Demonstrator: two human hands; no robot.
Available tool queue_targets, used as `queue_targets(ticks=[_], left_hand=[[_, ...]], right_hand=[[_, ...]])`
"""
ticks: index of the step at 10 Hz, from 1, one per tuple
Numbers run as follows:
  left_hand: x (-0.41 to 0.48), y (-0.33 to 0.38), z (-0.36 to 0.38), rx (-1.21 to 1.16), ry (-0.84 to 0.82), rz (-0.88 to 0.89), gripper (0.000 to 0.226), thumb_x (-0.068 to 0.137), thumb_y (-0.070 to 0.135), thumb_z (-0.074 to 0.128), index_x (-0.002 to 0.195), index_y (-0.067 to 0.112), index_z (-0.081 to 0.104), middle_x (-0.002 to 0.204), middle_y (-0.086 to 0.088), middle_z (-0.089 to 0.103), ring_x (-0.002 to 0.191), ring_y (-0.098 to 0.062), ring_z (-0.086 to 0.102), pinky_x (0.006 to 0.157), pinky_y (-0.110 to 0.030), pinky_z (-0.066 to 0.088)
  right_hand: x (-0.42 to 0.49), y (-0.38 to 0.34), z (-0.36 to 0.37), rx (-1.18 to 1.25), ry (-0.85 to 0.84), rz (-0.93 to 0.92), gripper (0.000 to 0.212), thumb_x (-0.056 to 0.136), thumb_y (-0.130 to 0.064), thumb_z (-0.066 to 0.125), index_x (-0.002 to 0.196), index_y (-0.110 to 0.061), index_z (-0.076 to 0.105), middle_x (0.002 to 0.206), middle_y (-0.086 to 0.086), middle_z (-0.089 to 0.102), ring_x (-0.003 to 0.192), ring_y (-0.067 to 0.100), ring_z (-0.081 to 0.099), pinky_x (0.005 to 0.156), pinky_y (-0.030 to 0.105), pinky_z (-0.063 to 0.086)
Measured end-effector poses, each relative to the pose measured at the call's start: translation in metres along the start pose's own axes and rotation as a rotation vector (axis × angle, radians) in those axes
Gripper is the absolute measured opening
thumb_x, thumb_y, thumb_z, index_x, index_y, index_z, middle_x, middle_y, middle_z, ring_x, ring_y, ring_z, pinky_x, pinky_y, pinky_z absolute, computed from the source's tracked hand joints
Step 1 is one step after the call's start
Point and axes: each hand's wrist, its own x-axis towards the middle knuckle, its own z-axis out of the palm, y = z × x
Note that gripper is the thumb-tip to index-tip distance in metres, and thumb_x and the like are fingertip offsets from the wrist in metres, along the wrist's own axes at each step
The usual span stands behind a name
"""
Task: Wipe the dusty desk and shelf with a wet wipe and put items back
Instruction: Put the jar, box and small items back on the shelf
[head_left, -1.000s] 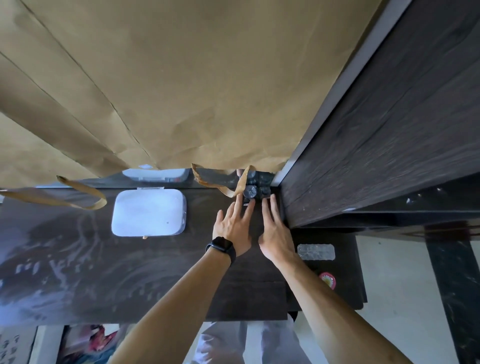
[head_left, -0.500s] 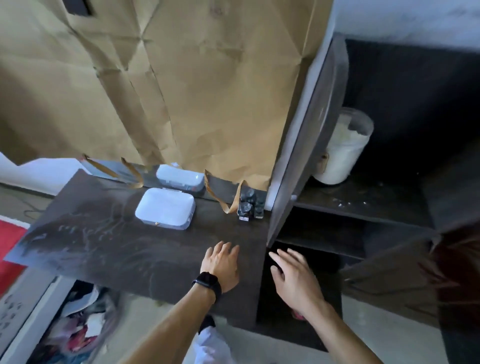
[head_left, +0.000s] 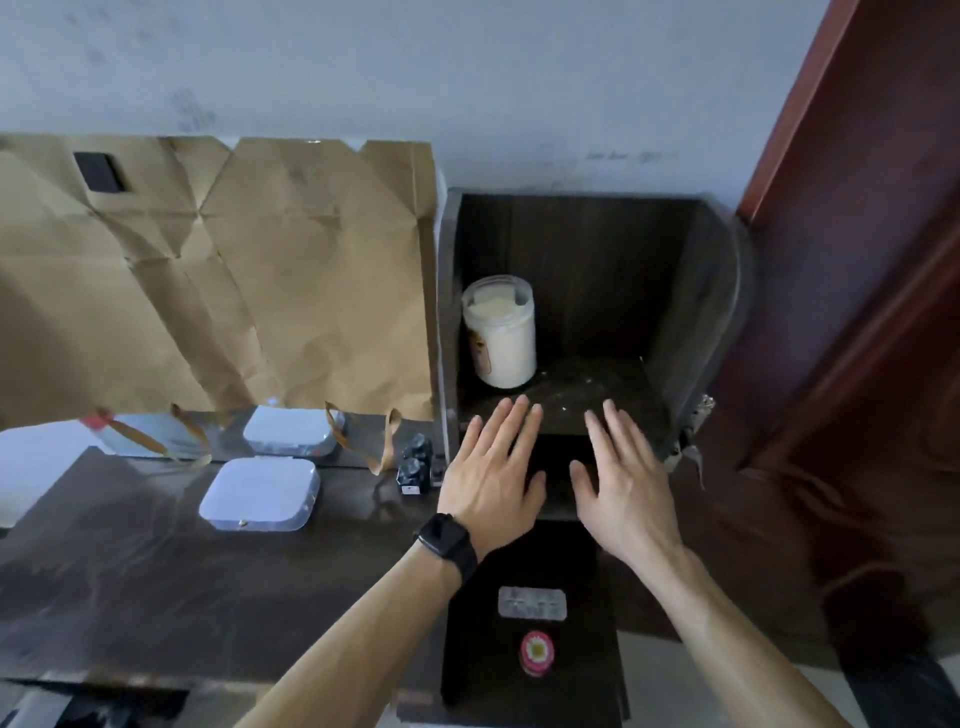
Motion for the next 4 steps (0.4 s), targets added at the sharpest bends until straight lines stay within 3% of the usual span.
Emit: queue_targets(ticks=[1,2,4], left_hand=[[0.020,0.009,0.012,0.040,-0.189,-0.070,0.079,0.095,0.048,0.040,0.159,0.018,0.004,0.166,0.001,0.000,0.153,-0.018,-0.002,0.124,-0.044,0.006],[0.021,0.010,0.018,0.066,-0.195,-0.115,0.080,0.095,0.049,0.039,0.159,0.020,0.002,0.165,0.004,-0.006,0.153,-0.016,-0.006,0.125,-0.043,0.002],[0.020,0.015,0.013,0.084,-0.198,-0.121,0.083,0.094,0.052,0.039,0.159,0.019,-0.001,0.166,0.003,-0.007,0.152,-0.016,-0.009,0.123,-0.040,-0.002]], right_hand=[[0.007,0.010,-0.005,-0.133,-0.213,0.084,0.075,0.101,-0.045,0.039,0.159,-0.018,-0.001,0.166,-0.001,-0.009,0.154,0.018,-0.007,0.122,0.052,0.014],[0.008,0.013,-0.012,-0.160,-0.284,0.058,0.078,0.101,-0.045,0.037,0.157,-0.021,-0.011,0.163,-0.008,-0.021,0.151,0.014,-0.018,0.122,0.055,0.009],[0.016,0.013,-0.033,-0.114,-0.416,0.051,0.079,0.100,-0.043,0.043,0.158,-0.022,-0.005,0.166,-0.007,-0.012,0.152,0.013,-0.013,0.122,0.054,0.007]])
